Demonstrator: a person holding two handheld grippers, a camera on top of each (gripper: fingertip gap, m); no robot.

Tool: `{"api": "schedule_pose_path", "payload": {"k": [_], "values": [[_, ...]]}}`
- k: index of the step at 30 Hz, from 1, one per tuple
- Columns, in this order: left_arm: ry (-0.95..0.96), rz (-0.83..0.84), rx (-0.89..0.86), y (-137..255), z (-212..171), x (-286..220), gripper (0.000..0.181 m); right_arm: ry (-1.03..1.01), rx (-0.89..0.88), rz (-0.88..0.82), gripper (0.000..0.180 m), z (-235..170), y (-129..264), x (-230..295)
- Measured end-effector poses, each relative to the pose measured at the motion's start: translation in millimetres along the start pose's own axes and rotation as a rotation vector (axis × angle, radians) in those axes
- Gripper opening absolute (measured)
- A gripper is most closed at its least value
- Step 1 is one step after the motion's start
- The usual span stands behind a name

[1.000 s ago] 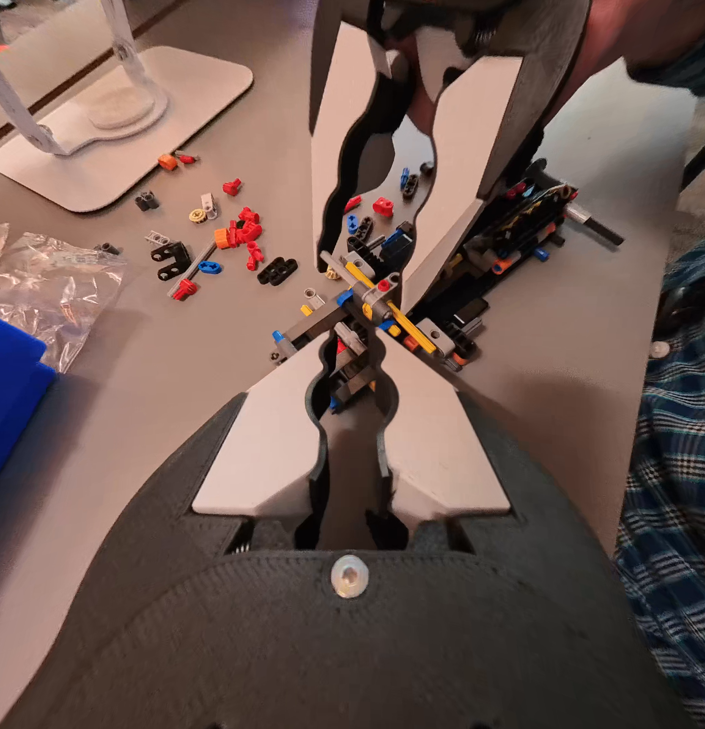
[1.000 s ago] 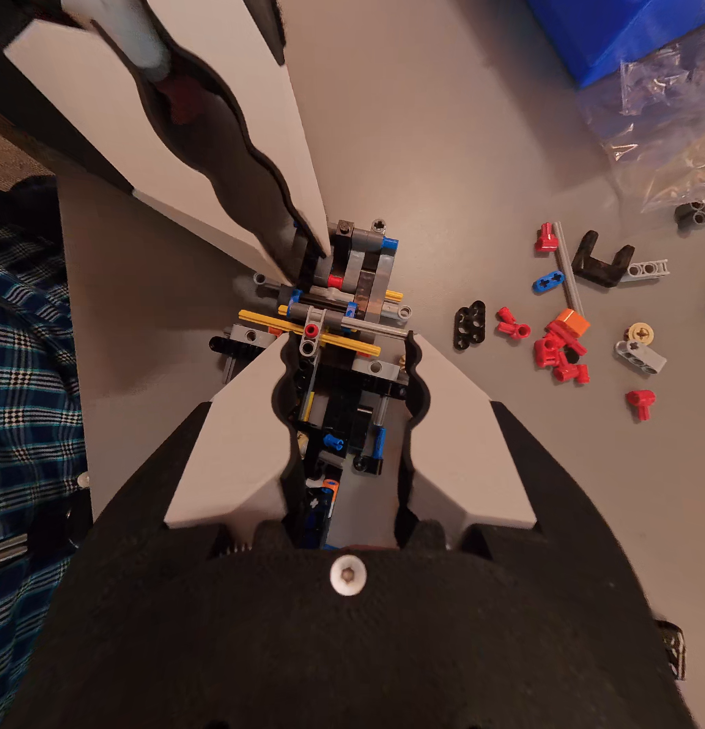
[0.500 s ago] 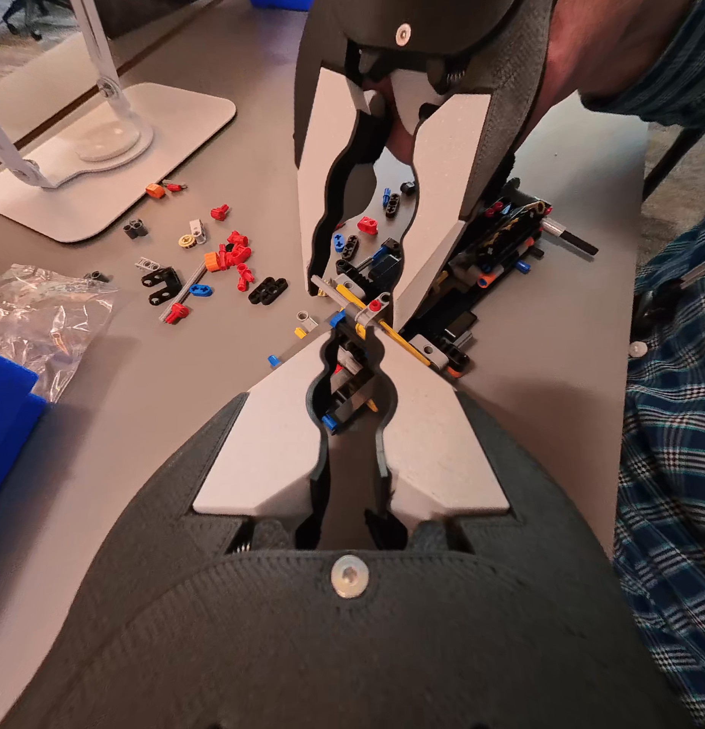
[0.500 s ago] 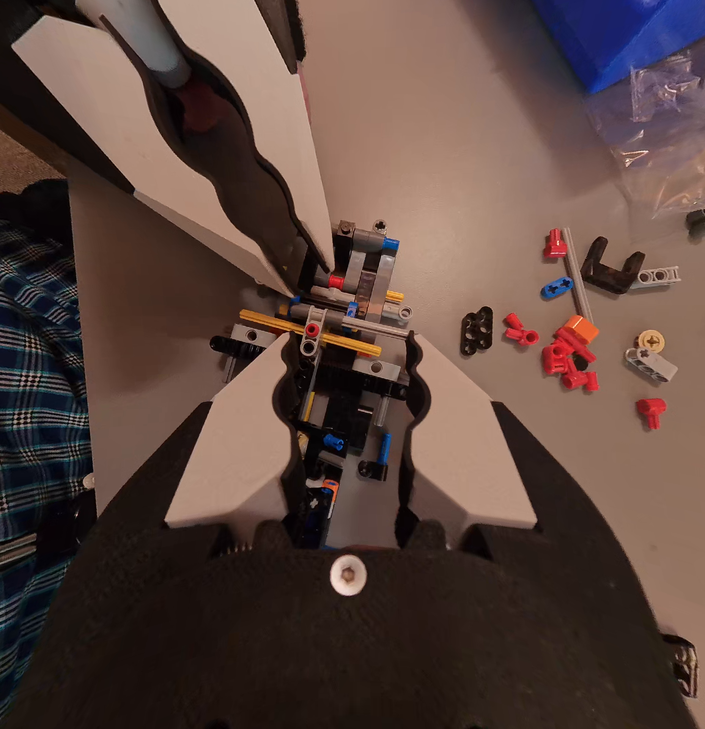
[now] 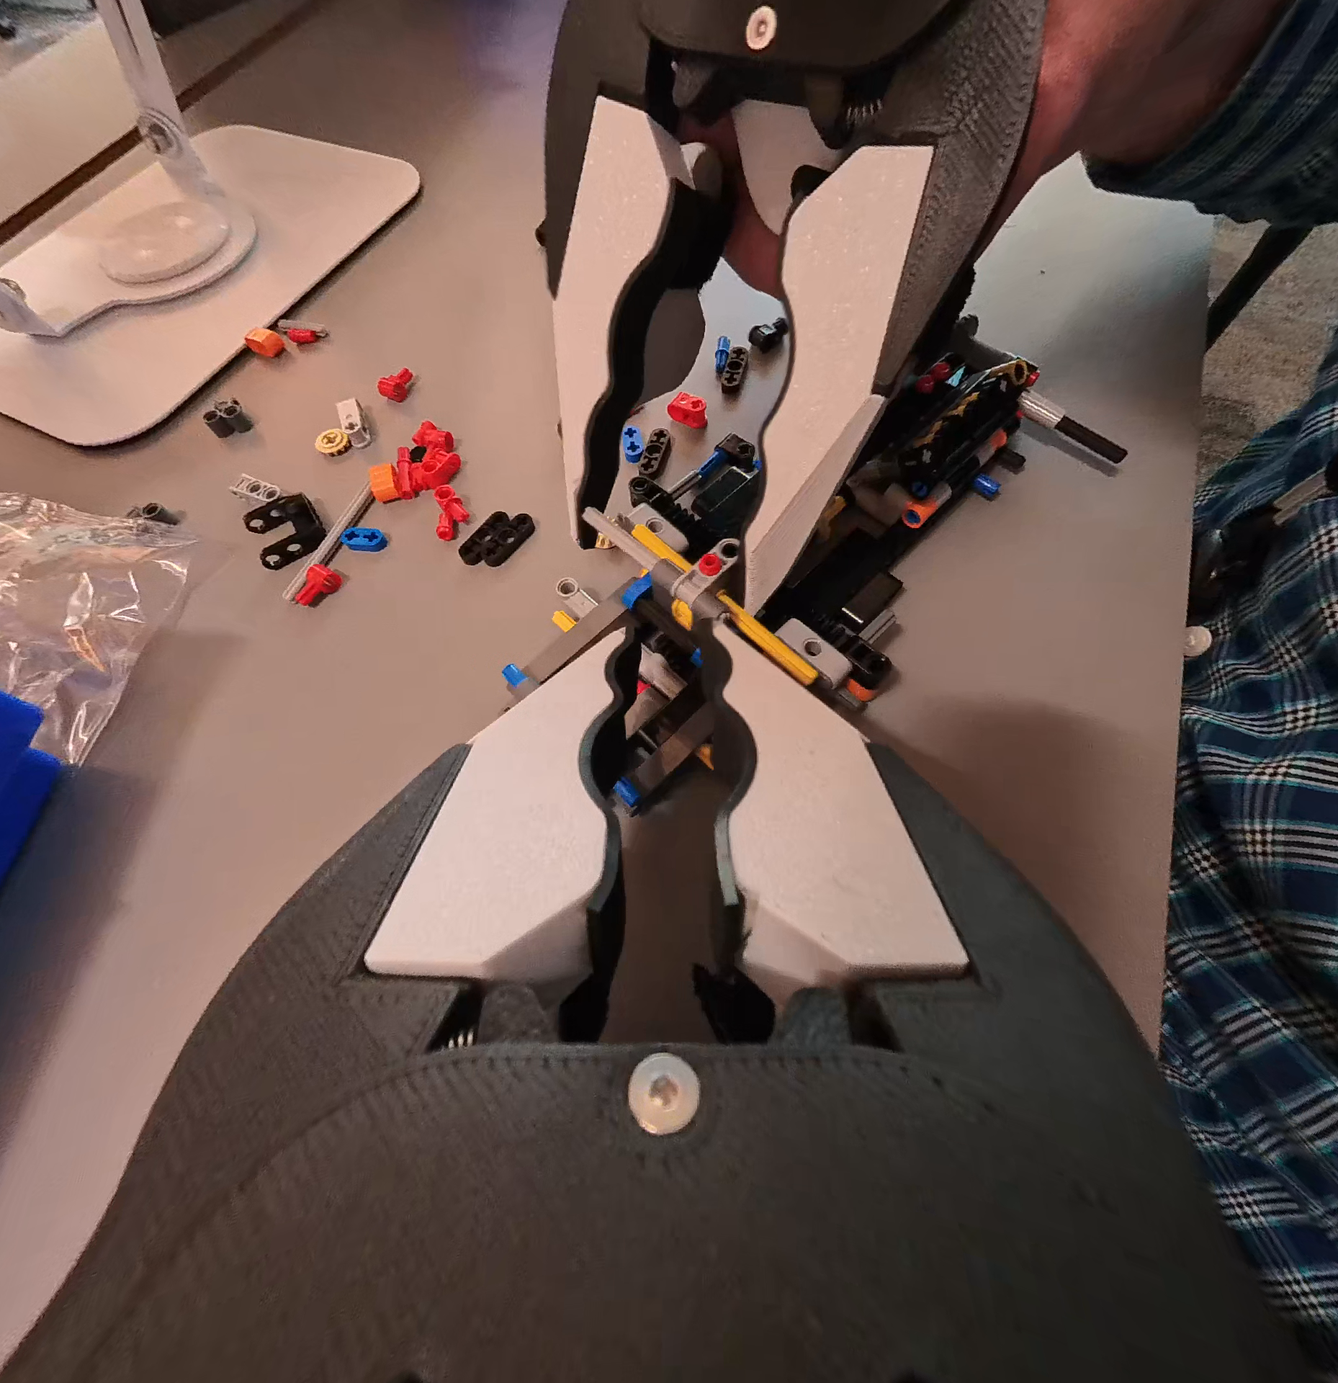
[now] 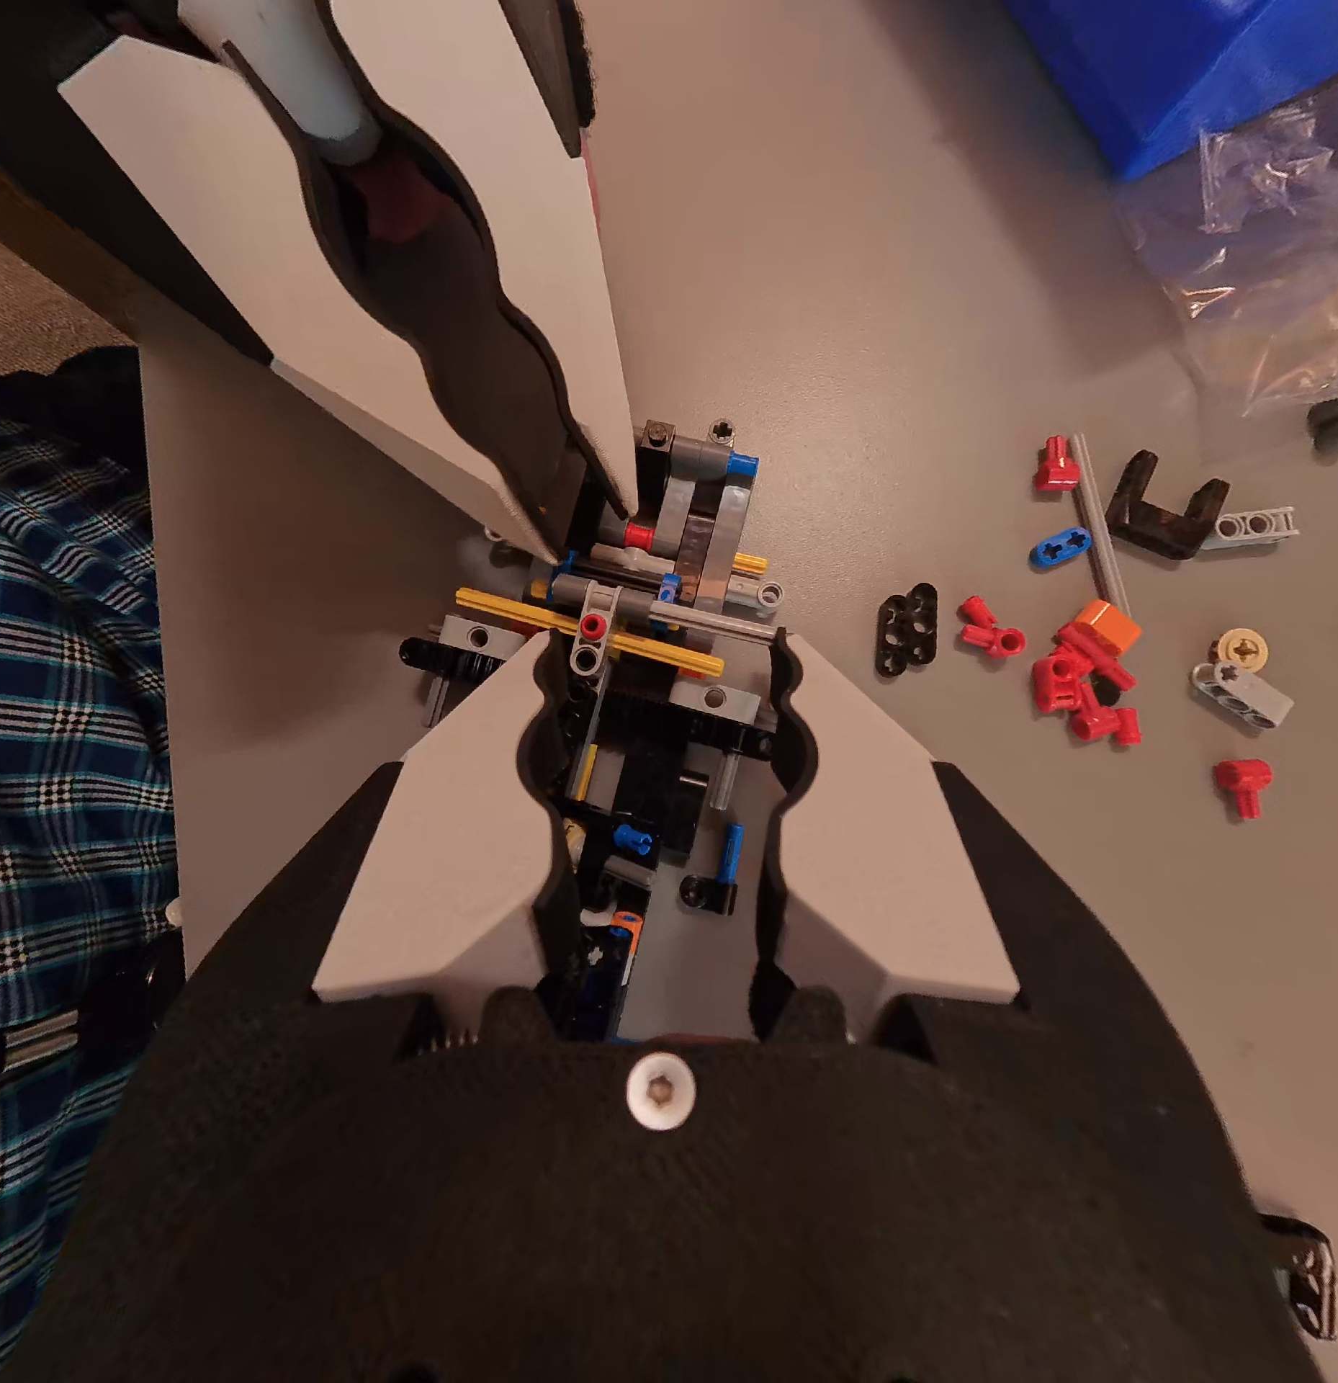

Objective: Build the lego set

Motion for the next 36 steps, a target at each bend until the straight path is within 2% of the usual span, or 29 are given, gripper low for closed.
{"api": "schedule_pose_path", "payload": {"k": [36], "values": [[-0.003, -0.036, 0.005, -0.1, -0.5, -0.5, 0.014, 0.003, -0.020, 0.023, 0.052, 0.4, -1.4, 0.8]]}}
Point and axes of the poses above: each gripper's, where its closed fingertips meet, y back along the fingers, z out of its top, x = y × z across the jaws, the point moved 6 cm from there along y, back along the fingers, and after that the axes turned 11 degrees about z, right-handed, at the moved point
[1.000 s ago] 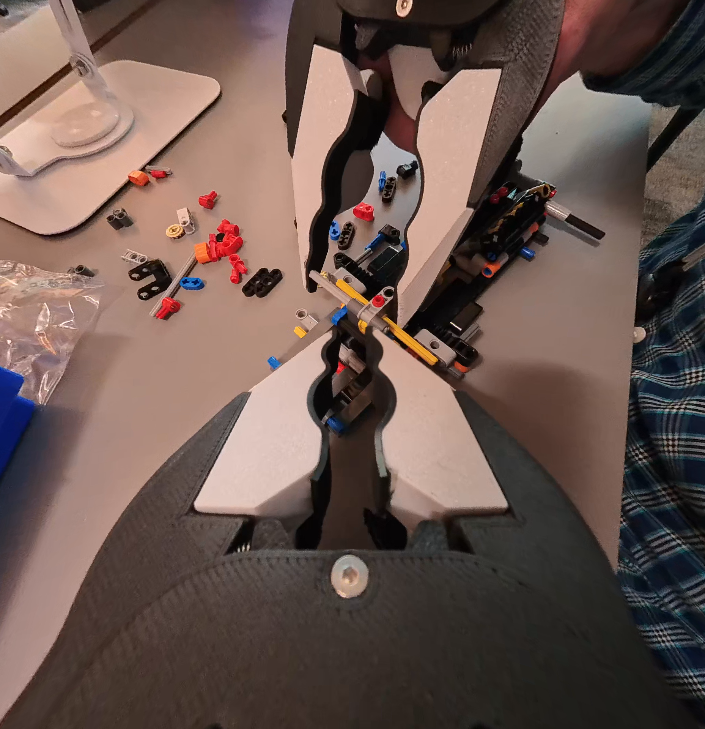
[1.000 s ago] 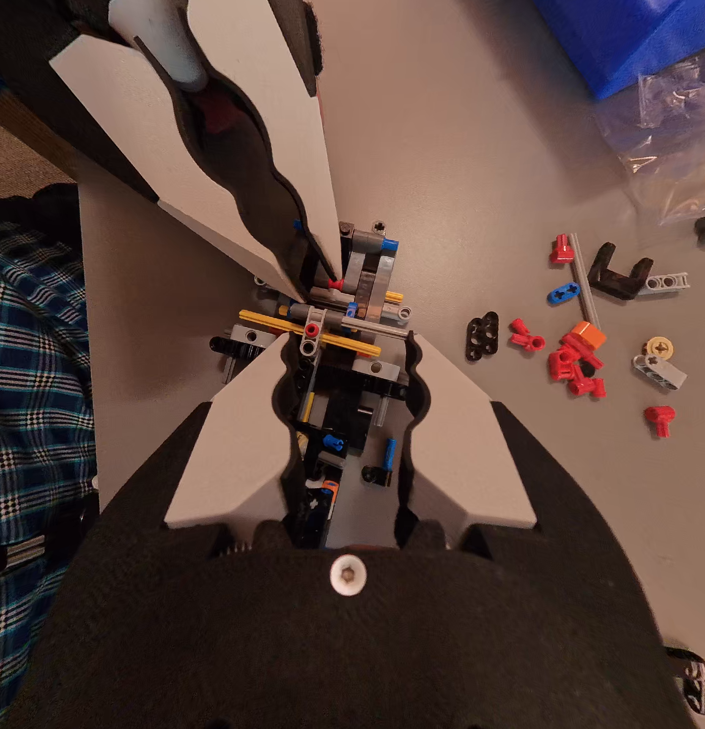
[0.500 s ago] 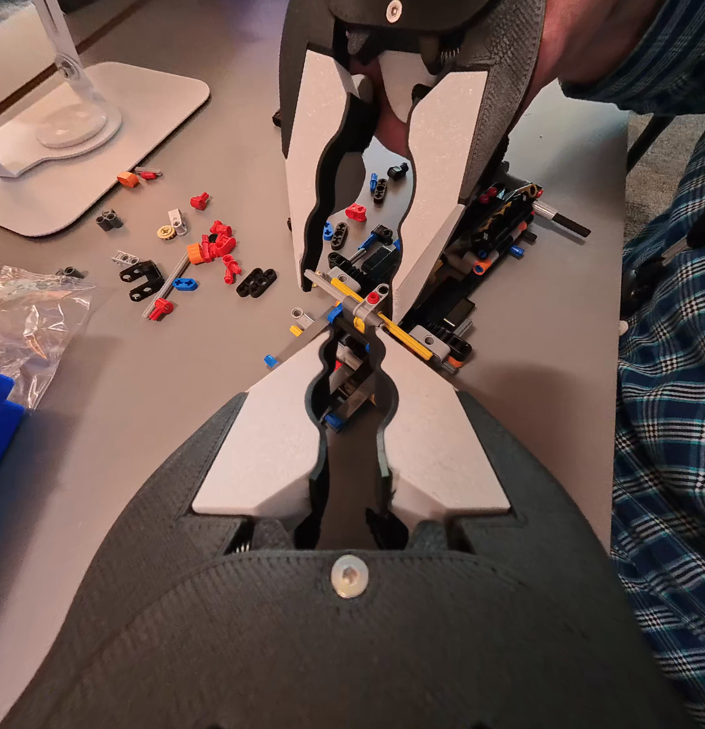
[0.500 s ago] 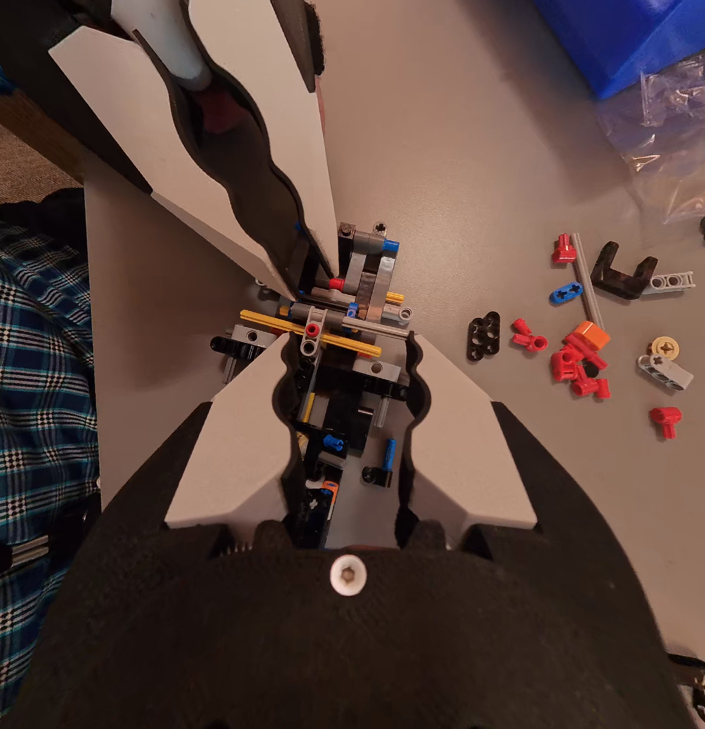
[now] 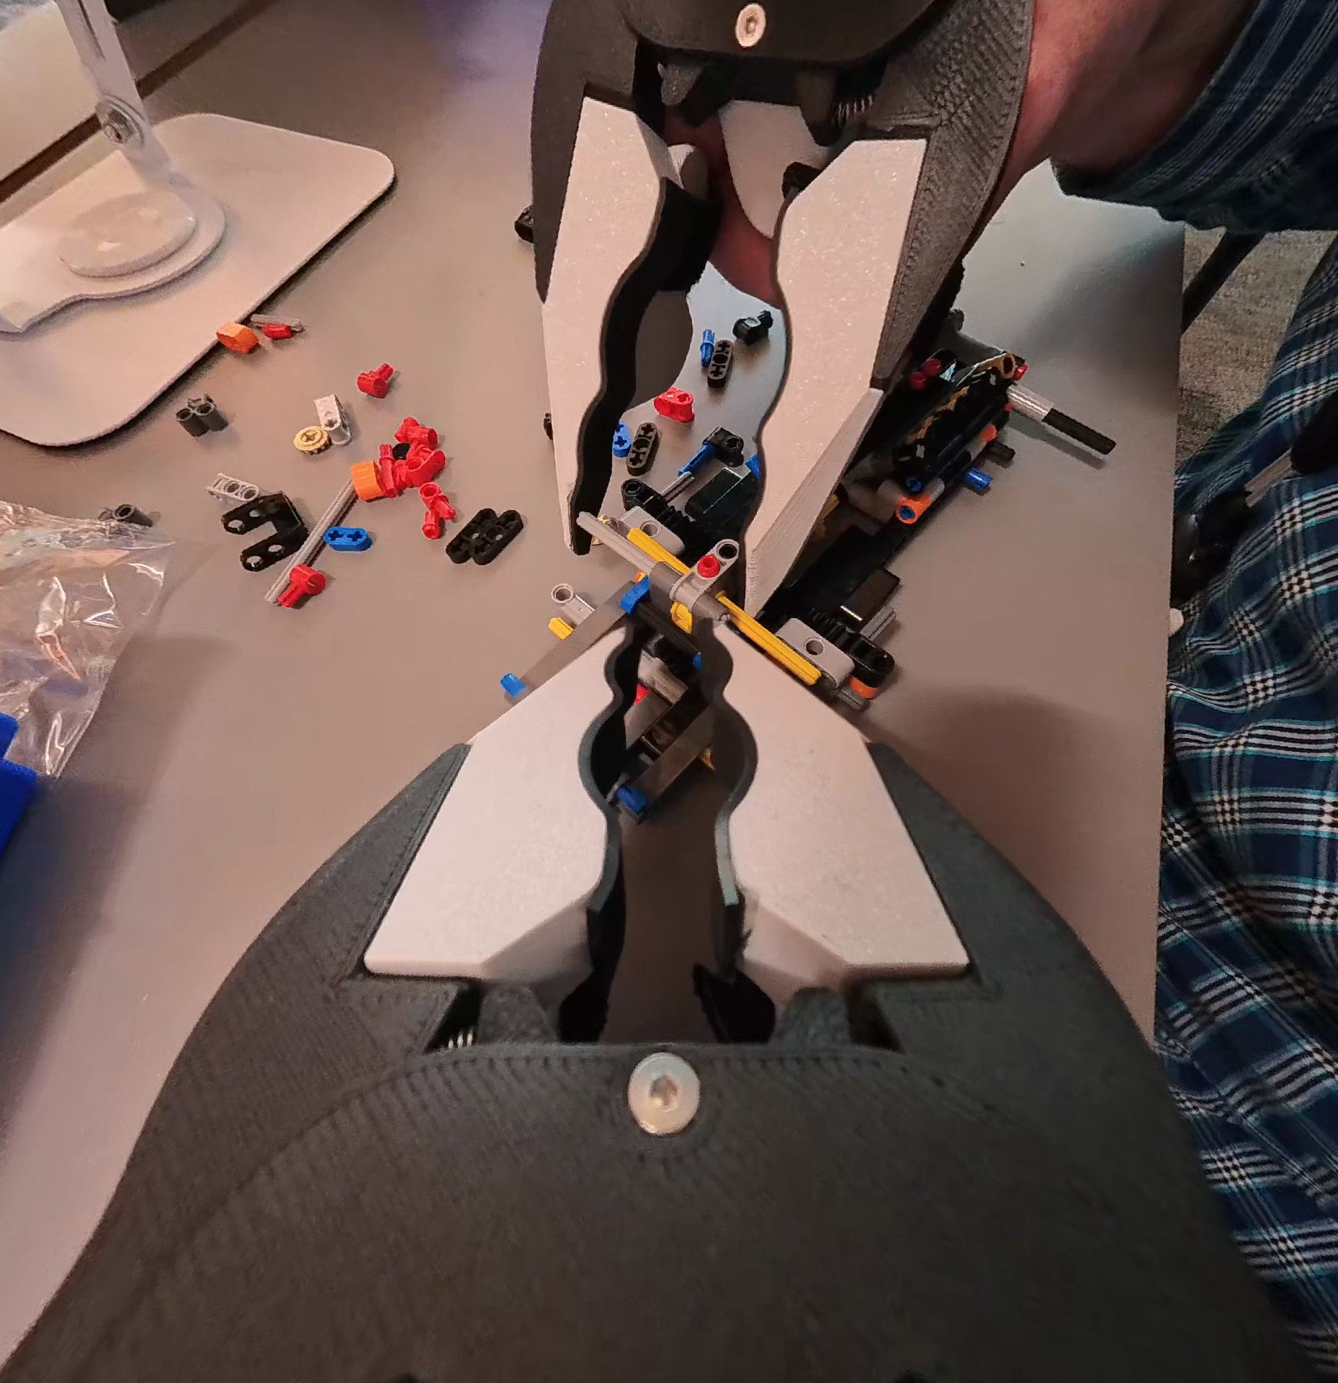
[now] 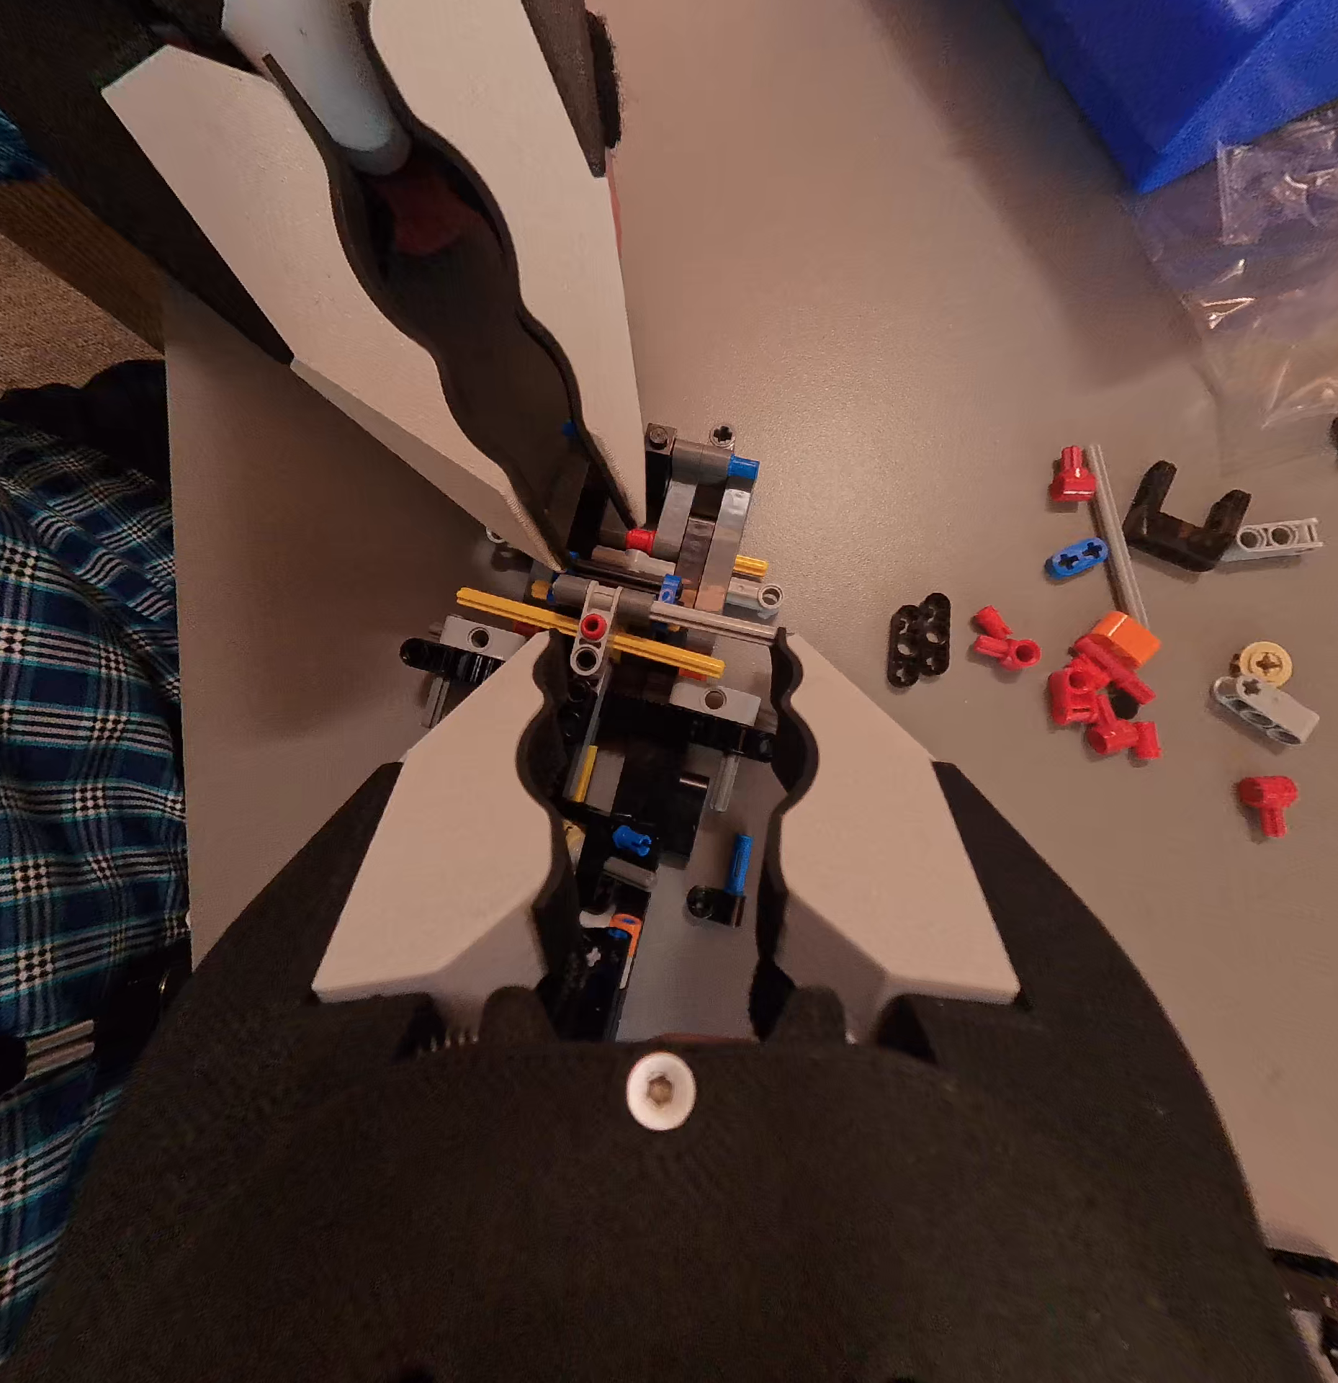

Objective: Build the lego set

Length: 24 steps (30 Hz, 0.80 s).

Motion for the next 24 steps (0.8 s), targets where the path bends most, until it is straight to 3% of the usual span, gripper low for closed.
{"api": "schedule_pose_path", "payload": {"k": [24], "values": [[-0.029, -0.014, 0.014, -0.4, -0.7, -3.8, 0.009, 0.018, 0.019, -0.023, 0.051, 0.6, -0.8, 1.3]]}}
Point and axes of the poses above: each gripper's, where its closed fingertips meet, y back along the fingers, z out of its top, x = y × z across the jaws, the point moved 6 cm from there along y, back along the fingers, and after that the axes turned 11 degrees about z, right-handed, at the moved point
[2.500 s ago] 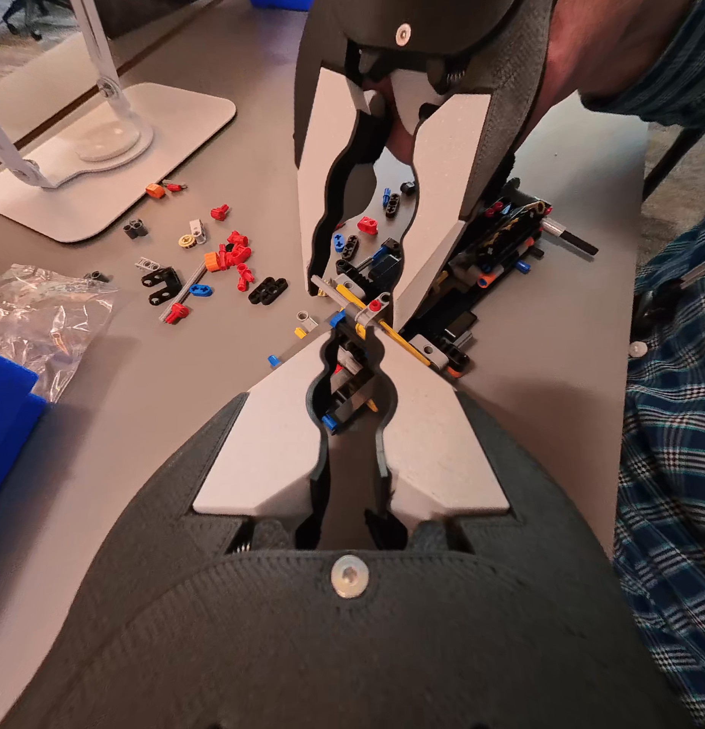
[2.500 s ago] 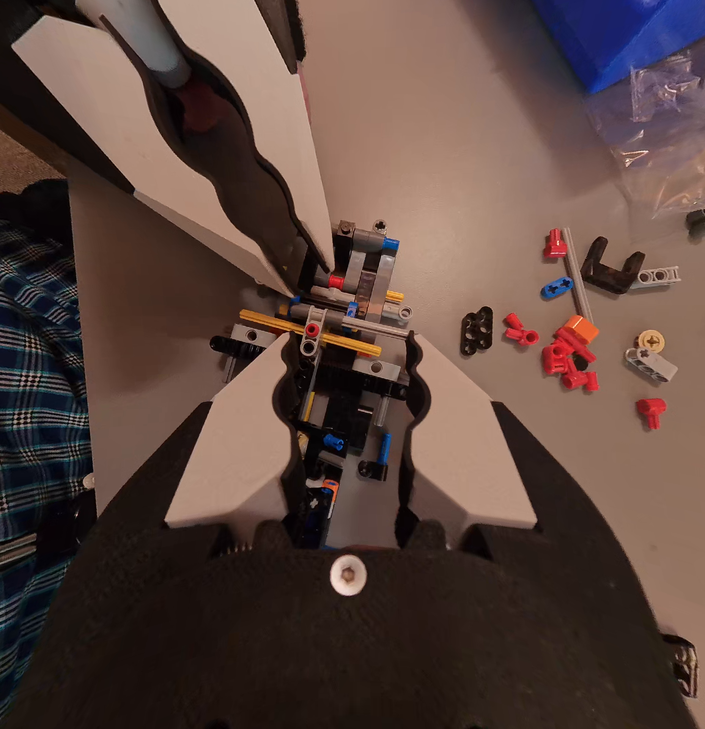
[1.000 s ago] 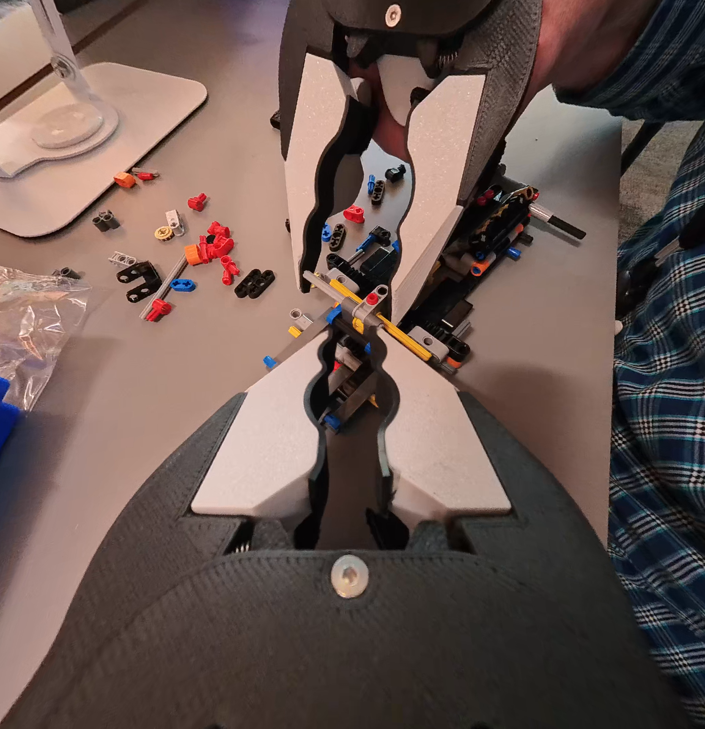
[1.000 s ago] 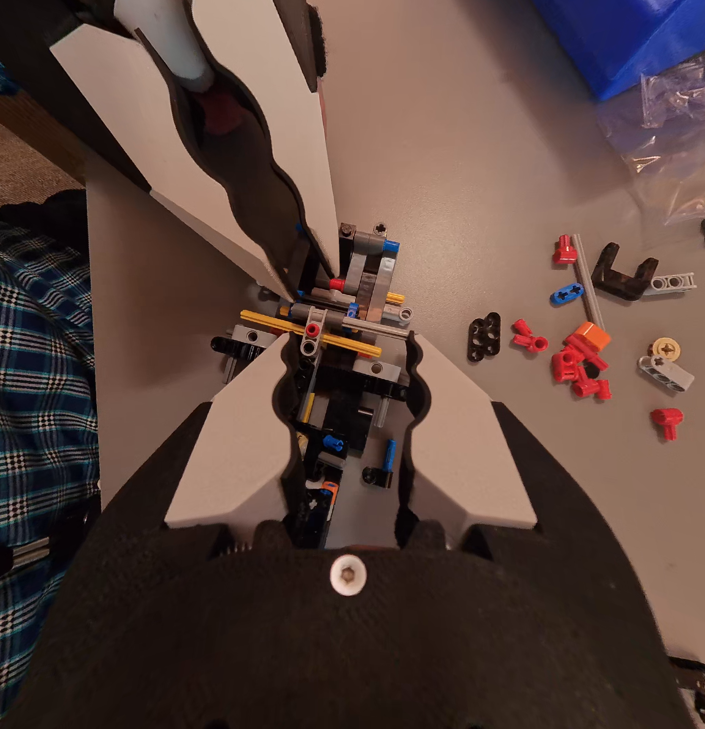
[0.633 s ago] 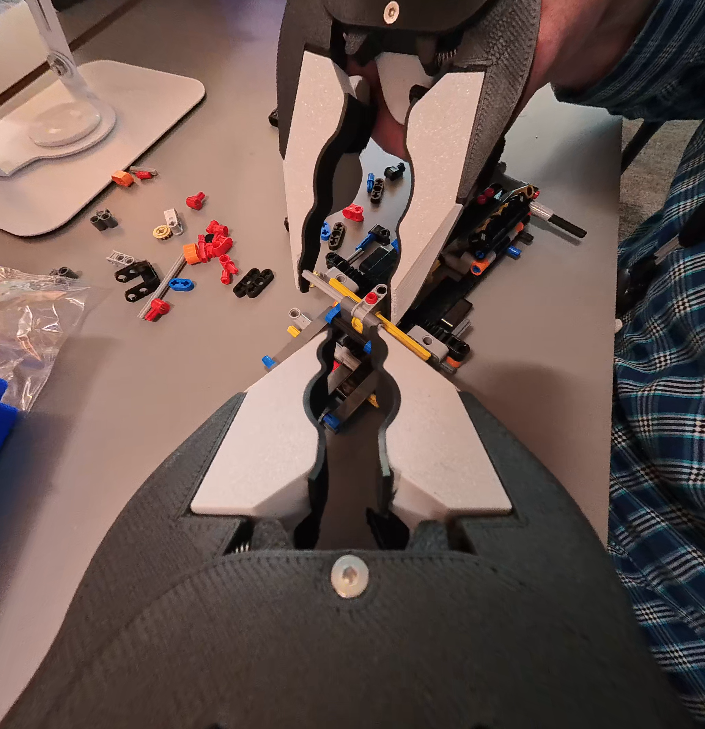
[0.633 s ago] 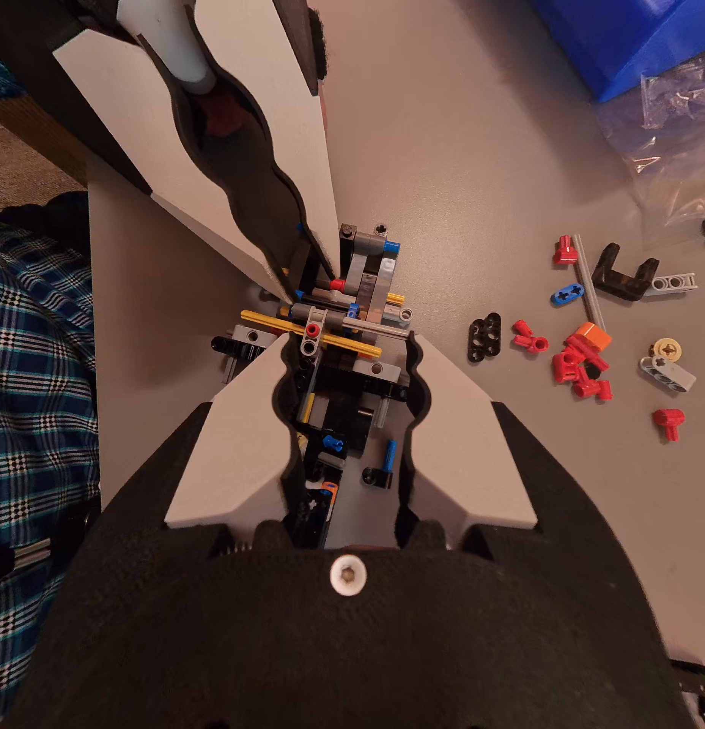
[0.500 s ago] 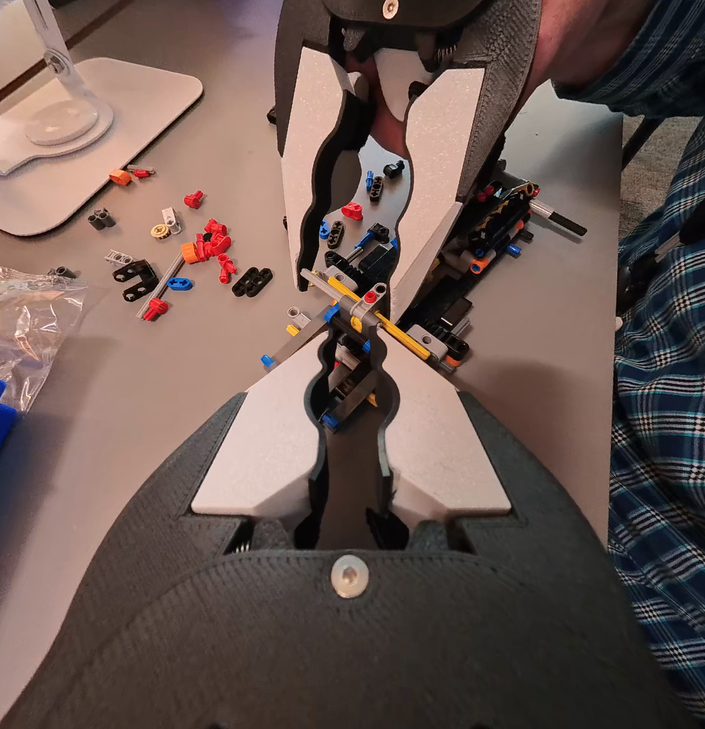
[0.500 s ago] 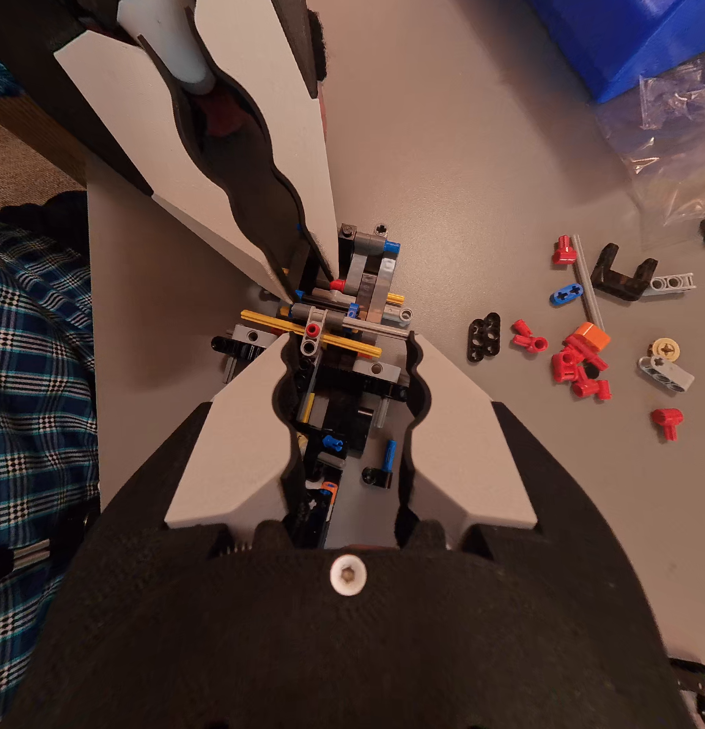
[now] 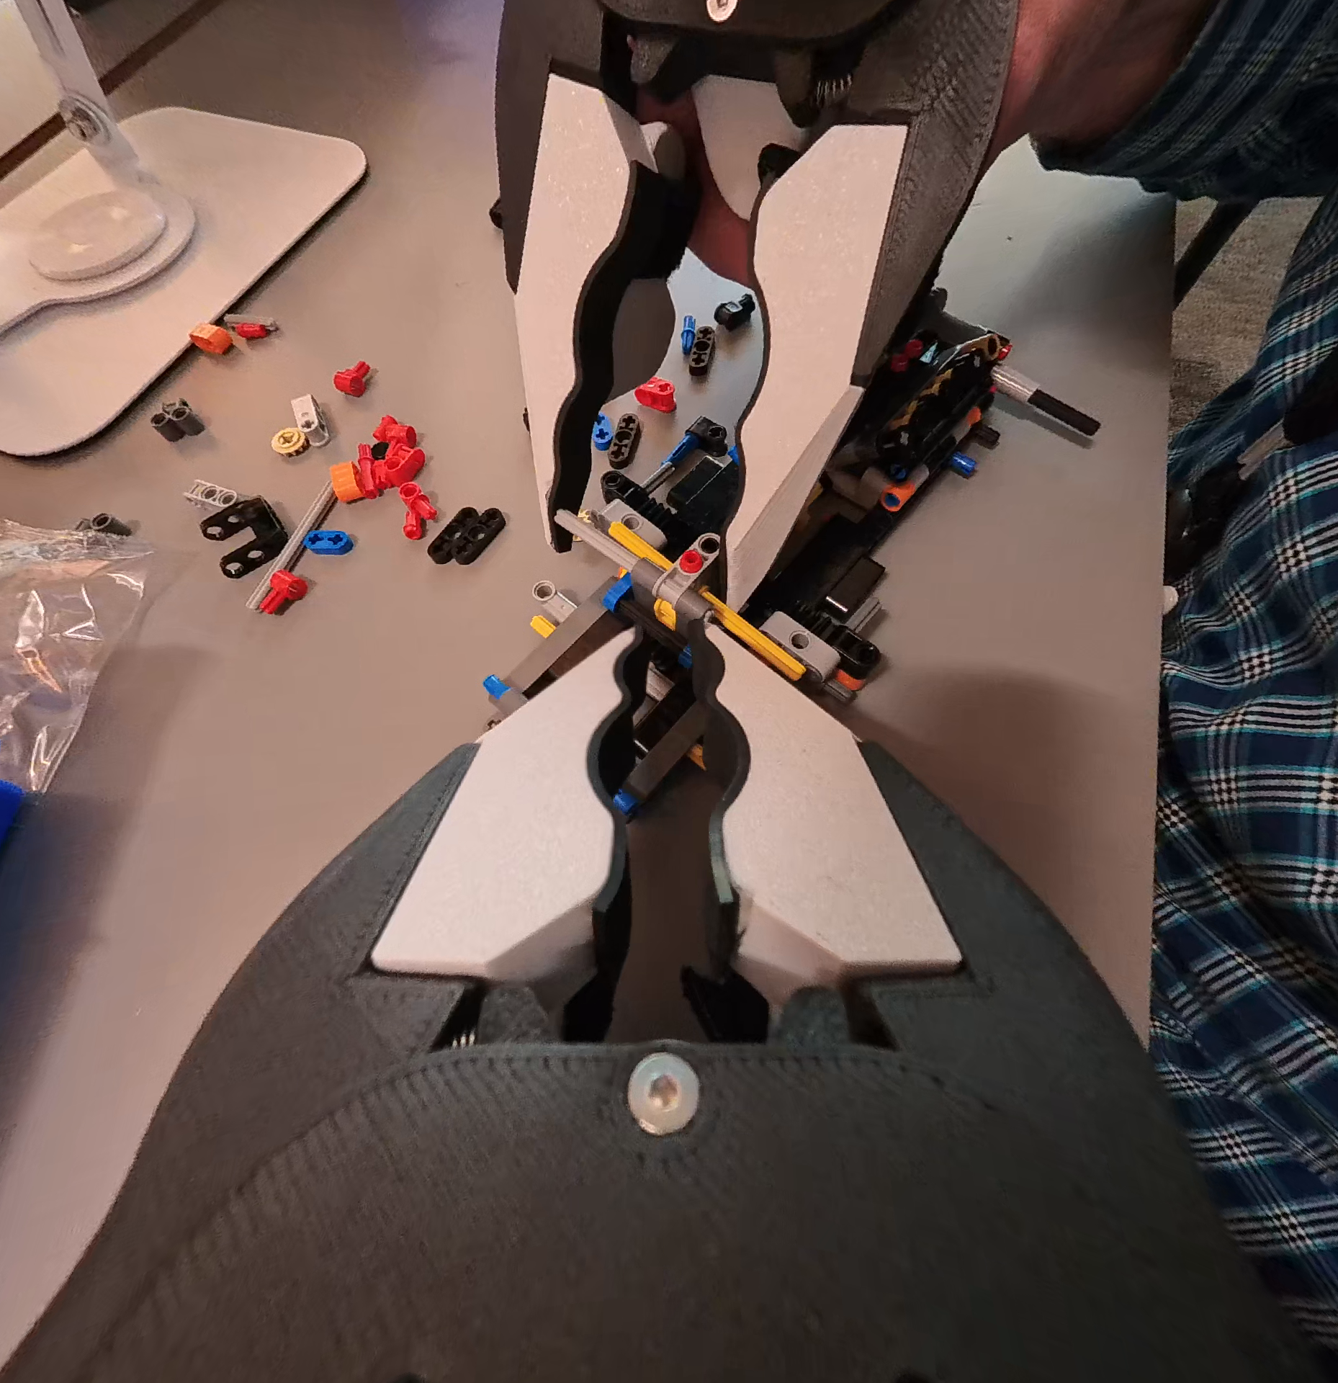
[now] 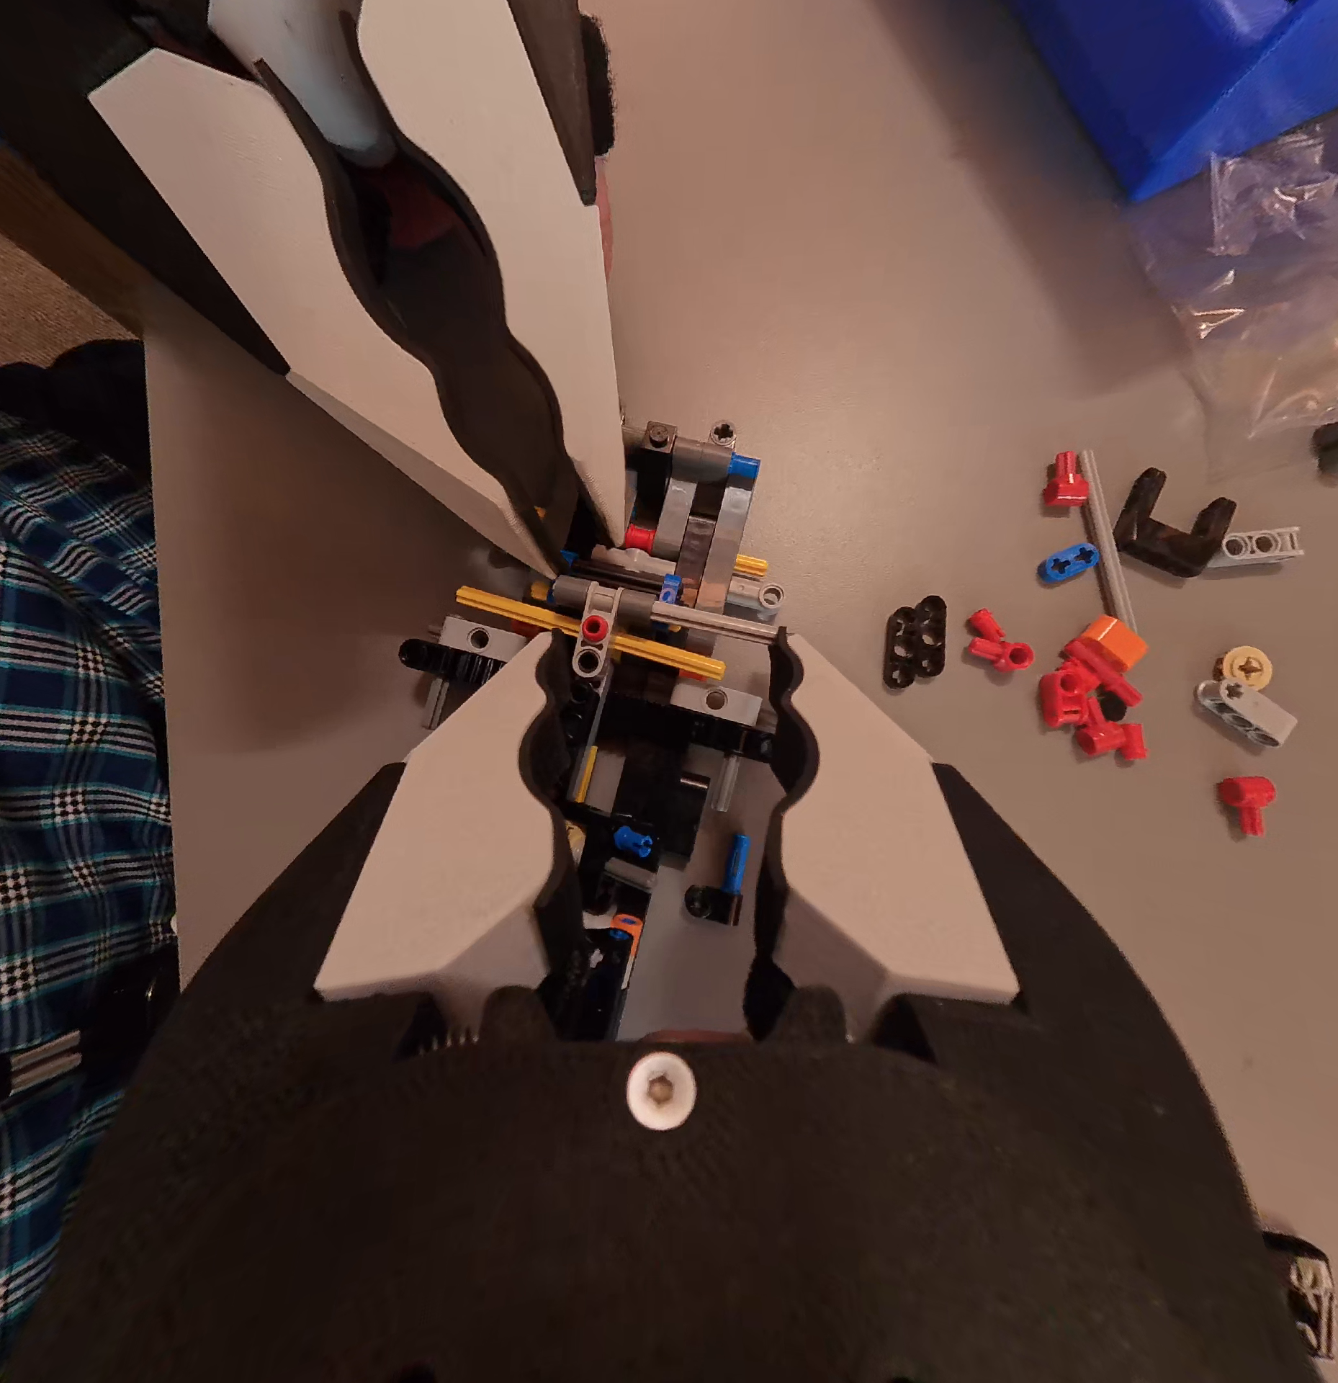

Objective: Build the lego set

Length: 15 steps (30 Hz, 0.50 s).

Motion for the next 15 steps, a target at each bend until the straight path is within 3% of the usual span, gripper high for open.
{"api": "schedule_pose_path", "payload": {"k": [15], "values": [[-0.023, 0.001, -0.003, 0.4, 0.9, -4.7, 0.000, -0.005, -0.002, 0.002, 0.050, -0.6, -0.4, -0.5]]}}
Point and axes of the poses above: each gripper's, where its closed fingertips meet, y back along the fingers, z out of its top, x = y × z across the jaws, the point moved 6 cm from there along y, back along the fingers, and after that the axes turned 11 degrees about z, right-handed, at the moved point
